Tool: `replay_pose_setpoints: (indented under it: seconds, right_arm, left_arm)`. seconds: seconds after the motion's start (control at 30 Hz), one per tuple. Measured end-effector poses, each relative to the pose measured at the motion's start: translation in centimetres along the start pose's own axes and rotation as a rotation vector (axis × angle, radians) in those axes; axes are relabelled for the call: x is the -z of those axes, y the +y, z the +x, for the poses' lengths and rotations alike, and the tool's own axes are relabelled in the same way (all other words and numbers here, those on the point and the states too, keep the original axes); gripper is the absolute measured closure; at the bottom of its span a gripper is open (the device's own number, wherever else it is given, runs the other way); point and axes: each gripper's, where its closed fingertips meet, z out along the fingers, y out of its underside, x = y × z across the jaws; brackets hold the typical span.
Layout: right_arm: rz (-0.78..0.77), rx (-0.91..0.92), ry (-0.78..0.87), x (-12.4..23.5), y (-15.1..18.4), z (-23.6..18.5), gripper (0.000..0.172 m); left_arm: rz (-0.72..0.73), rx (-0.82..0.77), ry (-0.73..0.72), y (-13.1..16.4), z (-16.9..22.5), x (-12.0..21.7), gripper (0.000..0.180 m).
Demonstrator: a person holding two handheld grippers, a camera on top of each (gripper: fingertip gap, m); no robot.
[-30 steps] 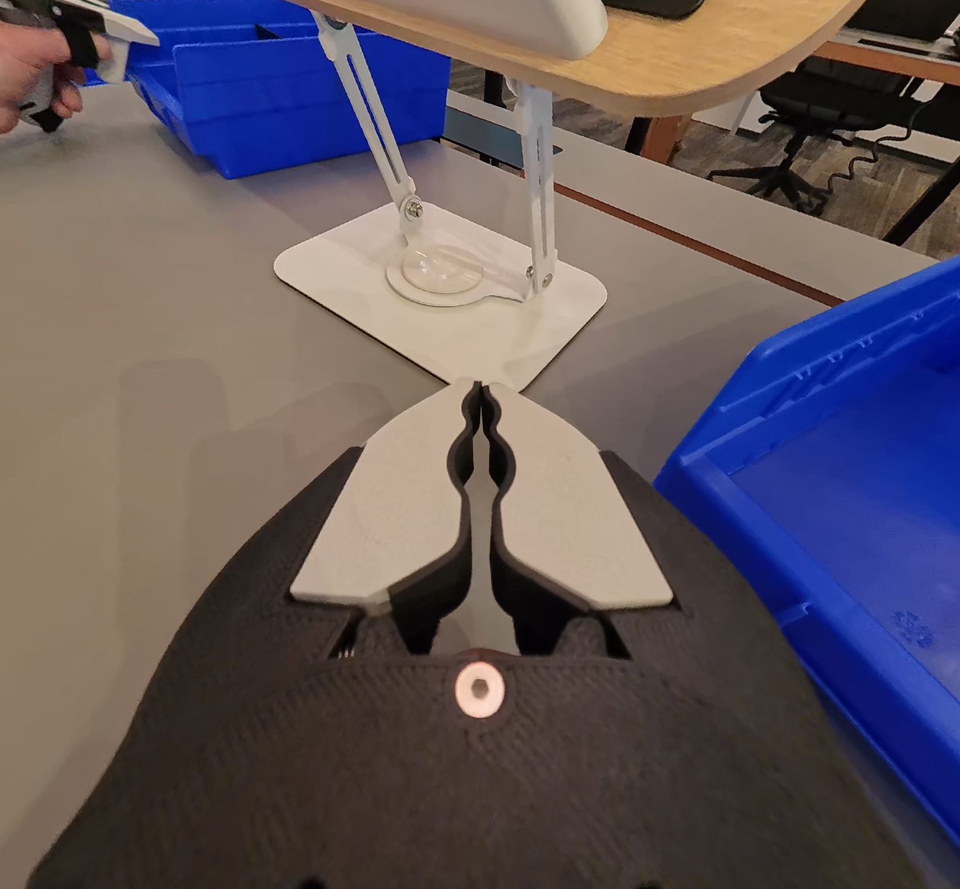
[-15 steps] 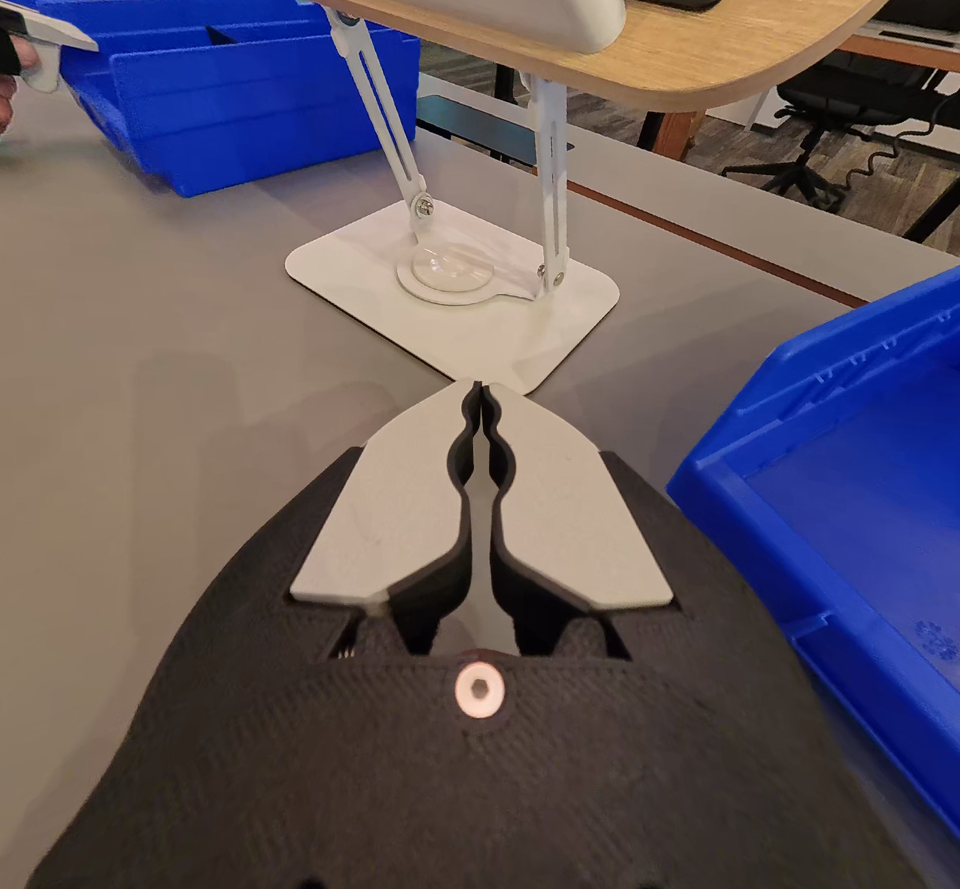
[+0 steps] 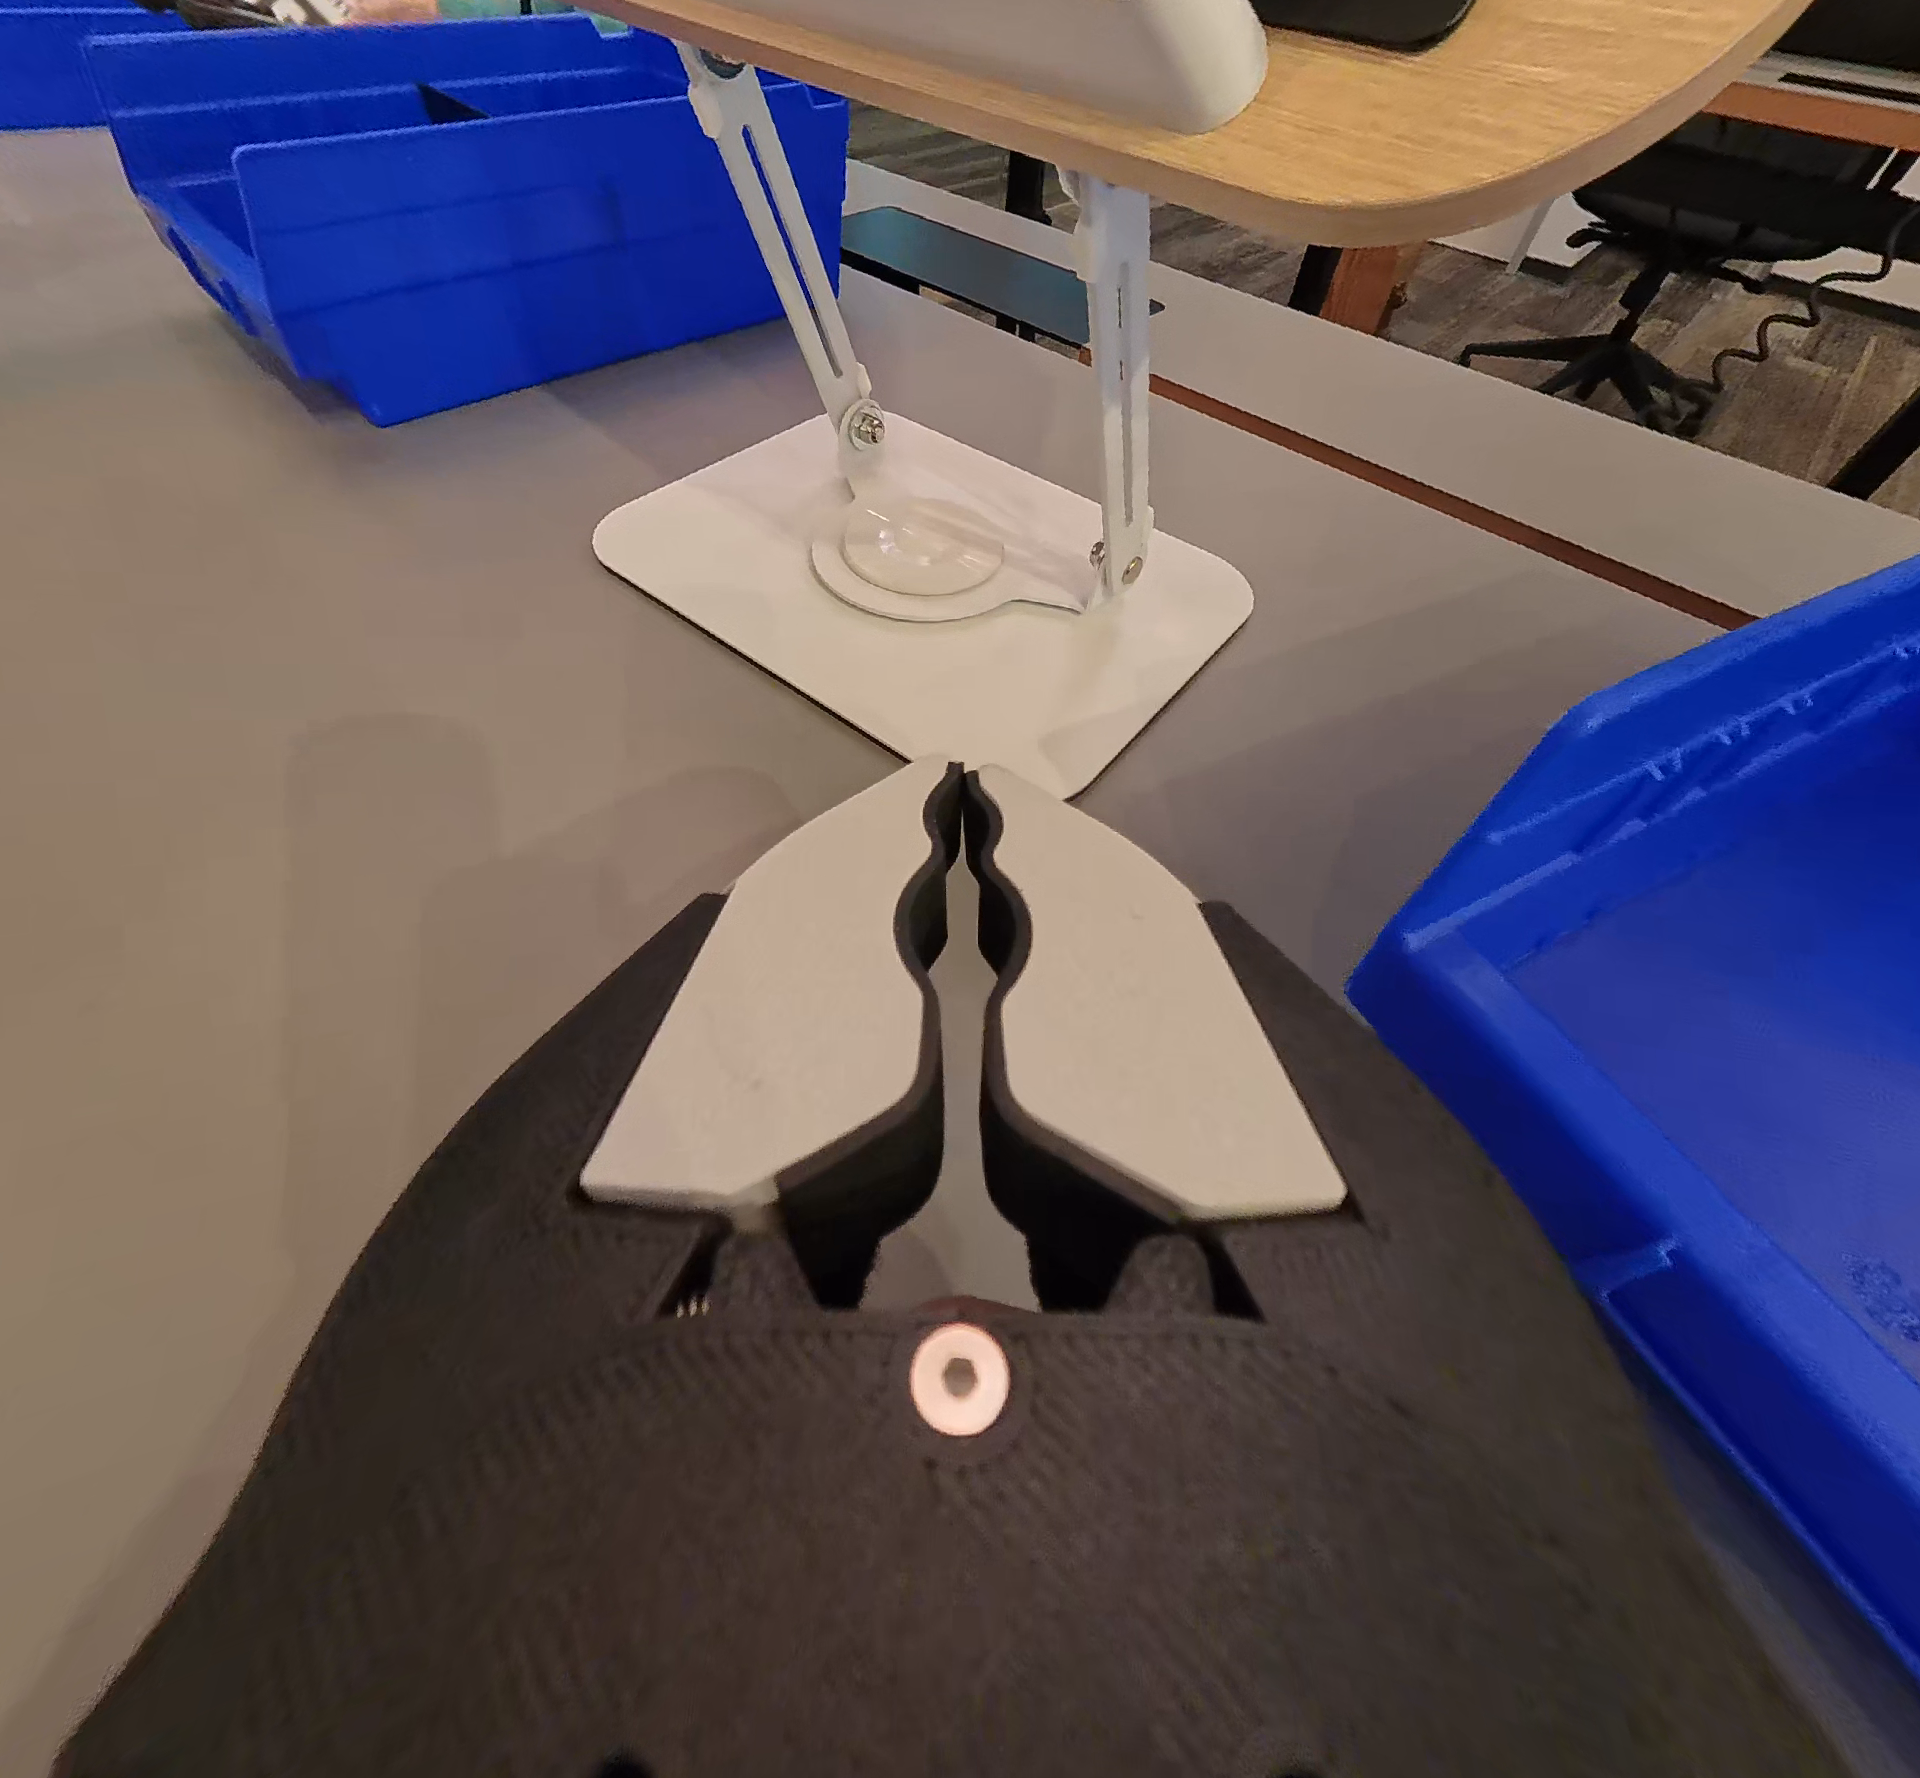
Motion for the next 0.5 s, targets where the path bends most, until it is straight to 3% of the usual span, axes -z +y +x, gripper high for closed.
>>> replay_pose_setpoints:
  seconds: [0.17,0.27,0.4,0.5]
  right_arm:
    - [0.001,0.000,-0.001,0.0,0.0,0.0,0.172]
    - [0.003,-0.001,-0.002,0.1,-0.1,0.0,0.172]
    - [0.005,0.001,-0.008,0.1,-0.2,-0.1,0.172]
    - [0.008,0.002,-0.011,0.2,-0.3,-0.2,0.172]
  left_arm:
    - [-0.147,-0.116,0.092,-0.9,2.4,-3.3,0.148]
    - [-0.235,-0.115,0.068,-0.4,2.9,-5.7,0.155]
    - [-0.419,-0.126,0.041,2.4,3.3,-8.9,0.162]
    - [-0.548,-0.109,0.028,4.9,3.0,-10.7,0.154]
